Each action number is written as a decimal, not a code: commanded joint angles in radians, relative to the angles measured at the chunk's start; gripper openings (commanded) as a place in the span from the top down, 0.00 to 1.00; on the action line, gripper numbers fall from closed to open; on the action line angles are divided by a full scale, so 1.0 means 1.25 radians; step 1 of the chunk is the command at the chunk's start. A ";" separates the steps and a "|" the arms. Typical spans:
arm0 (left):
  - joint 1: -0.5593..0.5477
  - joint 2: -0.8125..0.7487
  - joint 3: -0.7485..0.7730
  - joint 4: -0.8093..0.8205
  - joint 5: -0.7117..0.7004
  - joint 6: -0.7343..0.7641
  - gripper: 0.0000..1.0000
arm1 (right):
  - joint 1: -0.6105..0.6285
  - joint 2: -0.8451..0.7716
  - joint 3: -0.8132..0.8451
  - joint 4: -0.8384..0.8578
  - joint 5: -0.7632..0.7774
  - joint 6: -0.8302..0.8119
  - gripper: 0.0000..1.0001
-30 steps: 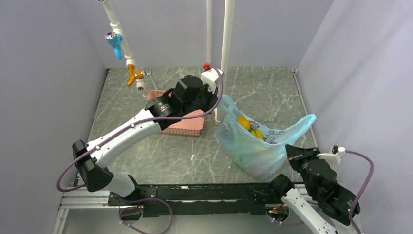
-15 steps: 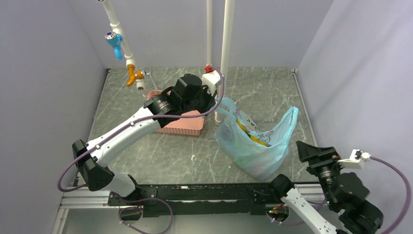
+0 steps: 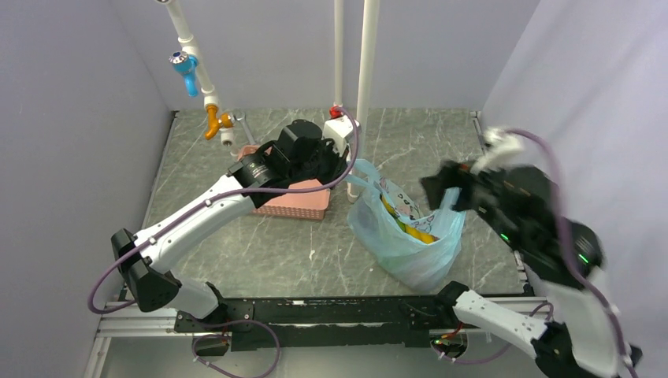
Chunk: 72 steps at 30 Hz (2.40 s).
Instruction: Take the fake fruits out of the plastic bag
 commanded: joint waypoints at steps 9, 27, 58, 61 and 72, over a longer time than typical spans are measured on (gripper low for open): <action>0.000 -0.057 -0.007 0.013 -0.010 0.001 1.00 | 0.006 0.224 -0.118 -0.046 -0.097 -0.140 0.14; 0.000 -0.053 0.012 -0.004 -0.006 -0.016 1.00 | 0.005 0.221 -0.352 0.134 -0.097 -0.083 0.23; -0.223 -0.349 -0.454 0.293 -0.164 -0.934 0.15 | 0.006 0.082 -0.382 0.253 -0.075 -0.025 1.00; -0.253 -0.293 -0.474 0.308 -0.165 -1.141 0.21 | 0.006 0.078 -0.372 0.249 -0.080 -0.024 1.00; -0.274 -0.020 -0.321 0.232 -0.209 -1.343 0.16 | 0.005 0.056 -0.362 0.229 -0.088 -0.013 1.00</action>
